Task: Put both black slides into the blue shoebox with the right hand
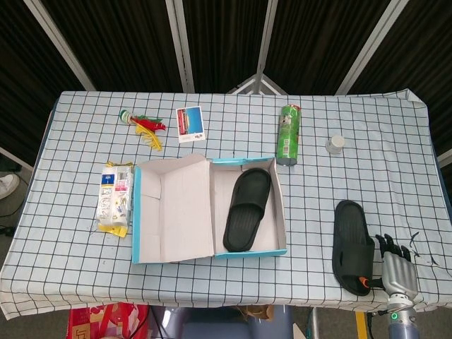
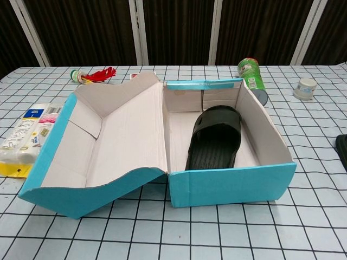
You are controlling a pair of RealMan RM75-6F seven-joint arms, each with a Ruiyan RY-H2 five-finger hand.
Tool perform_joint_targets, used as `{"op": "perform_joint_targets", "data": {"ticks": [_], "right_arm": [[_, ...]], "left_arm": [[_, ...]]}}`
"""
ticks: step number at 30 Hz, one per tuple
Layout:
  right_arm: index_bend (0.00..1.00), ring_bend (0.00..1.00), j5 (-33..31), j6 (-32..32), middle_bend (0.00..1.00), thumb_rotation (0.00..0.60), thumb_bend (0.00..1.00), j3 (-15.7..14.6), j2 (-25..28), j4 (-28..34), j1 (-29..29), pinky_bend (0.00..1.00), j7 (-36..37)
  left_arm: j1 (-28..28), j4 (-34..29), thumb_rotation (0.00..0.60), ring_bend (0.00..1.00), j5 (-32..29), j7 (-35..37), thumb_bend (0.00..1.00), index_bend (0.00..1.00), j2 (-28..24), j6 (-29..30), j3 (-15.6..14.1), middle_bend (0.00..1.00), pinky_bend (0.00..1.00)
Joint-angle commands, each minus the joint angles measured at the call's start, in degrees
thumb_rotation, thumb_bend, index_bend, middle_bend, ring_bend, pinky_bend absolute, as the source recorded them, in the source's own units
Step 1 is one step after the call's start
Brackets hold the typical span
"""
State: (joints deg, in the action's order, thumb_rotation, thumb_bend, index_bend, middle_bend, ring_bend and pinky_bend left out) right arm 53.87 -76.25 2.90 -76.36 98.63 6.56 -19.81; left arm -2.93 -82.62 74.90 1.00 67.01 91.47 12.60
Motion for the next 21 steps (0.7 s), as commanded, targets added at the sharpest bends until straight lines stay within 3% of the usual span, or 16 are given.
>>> {"op": "perform_joint_targets", "data": {"ticks": [1, 6, 10, 21], "right_arm": [[0.13, 0.14, 2.3, -0.3, 0.06, 0.600, 0.10, -0.7, -0.3, -0.4, -0.2, 0.04, 0.6], [0.17, 0.14, 10.5, -1.2, 0.06, 0.600, 0.10, -2.2, -0.8, -2.2, -1.2, 0.04, 6.4], [0.18, 0.14, 16.0, -2.9, 0.06, 0.600, 0.10, -3.5, -1.7, -4.9, -1.6, 0.04, 7.1], [0.19, 0.14, 18.5, -3.0, 0.06, 0.600, 0.10, -4.1, -3.3, -6.5, -2.2, 0.04, 4.5]], "left_arm": [[0.0, 0.1, 0.600, 0.00, -0.1, 0.0, 0.73, 0.16, 0.0, 0.0, 0.0, 0.04, 0.00], [-0.1, 0.0, 0.600, 0.00, 0.1, -0.3, 0.73, 0.16, 0.1, 0.0, -0.1, 0.04, 0.00], [-0.1, 0.0, 0.600, 0.00, 0.1, -0.7, 0.73, 0.16, 0.2, 0.1, 0.0, 0.04, 0.00], [0.0, -0.1, 0.600, 0.00, -0.1, -0.6, 0.73, 0.16, 0.1, 0.0, 0.0, 0.04, 0.00]]}}
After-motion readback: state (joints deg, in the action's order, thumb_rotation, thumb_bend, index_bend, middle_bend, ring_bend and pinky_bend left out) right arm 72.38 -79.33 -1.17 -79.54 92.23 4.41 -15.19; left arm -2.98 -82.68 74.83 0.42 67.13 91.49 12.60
